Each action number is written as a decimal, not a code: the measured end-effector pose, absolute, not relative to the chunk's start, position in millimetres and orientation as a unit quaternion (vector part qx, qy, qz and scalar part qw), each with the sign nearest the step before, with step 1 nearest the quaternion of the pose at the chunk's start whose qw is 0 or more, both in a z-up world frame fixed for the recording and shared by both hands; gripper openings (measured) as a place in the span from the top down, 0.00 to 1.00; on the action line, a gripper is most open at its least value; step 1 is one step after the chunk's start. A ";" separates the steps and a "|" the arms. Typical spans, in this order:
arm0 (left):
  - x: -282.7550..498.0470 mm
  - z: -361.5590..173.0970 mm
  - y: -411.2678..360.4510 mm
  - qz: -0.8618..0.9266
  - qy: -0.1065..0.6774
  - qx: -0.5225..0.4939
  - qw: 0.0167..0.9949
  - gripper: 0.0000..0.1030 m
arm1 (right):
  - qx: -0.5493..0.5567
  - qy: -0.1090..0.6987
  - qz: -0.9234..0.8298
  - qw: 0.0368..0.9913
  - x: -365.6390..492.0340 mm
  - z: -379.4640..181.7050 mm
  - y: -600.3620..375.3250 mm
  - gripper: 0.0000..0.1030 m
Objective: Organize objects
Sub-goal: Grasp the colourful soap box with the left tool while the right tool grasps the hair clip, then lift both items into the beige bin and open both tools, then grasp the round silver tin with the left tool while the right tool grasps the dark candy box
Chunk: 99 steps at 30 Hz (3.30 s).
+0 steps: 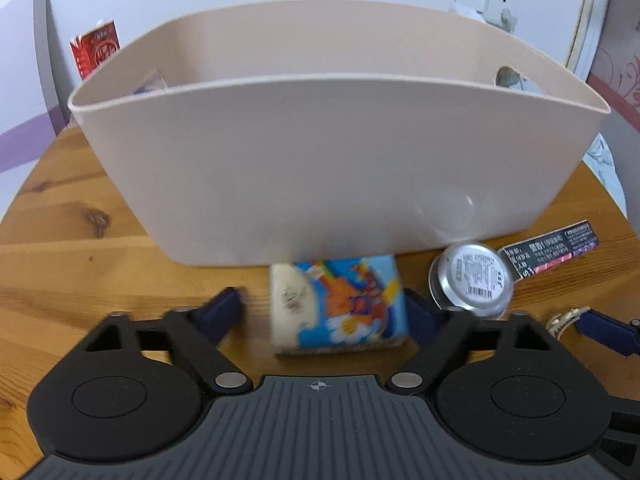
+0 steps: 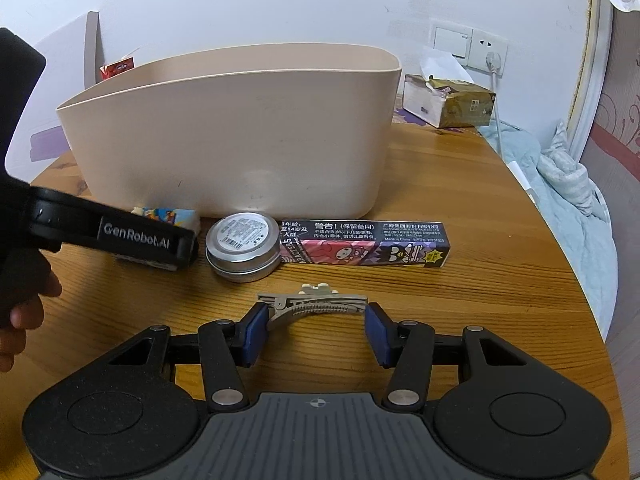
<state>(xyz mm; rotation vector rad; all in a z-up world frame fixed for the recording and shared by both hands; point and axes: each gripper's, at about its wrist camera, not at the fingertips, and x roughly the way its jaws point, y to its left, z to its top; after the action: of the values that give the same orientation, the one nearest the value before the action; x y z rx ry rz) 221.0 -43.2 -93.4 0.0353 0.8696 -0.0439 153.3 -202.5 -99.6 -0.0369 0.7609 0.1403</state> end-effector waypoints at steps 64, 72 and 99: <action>212.8 23.4 -14.6 -0.040 0.333 0.011 0.942 0.13 | -0.070 0.274 0.045 0.958 197.7 31.0 -218.6 0.25; 176.1 11.9 -48.0 -0.085 0.333 0.036 0.938 0.13 | -0.066 0.306 0.011 0.950 175.6 2.1 -260.1 0.25; 220.6 -99.3 -95.1 -0.046 0.414 -0.002 0.909 0.13 | -0.018 0.351 -0.013 0.936 229.7 -82.9 -274.6 0.25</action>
<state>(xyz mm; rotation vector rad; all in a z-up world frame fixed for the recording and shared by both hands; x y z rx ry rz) 220.6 -95.1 -99.3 -0.0037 0.8538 -0.0943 229.7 -274.6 -82.9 -0.0360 0.7163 -0.0264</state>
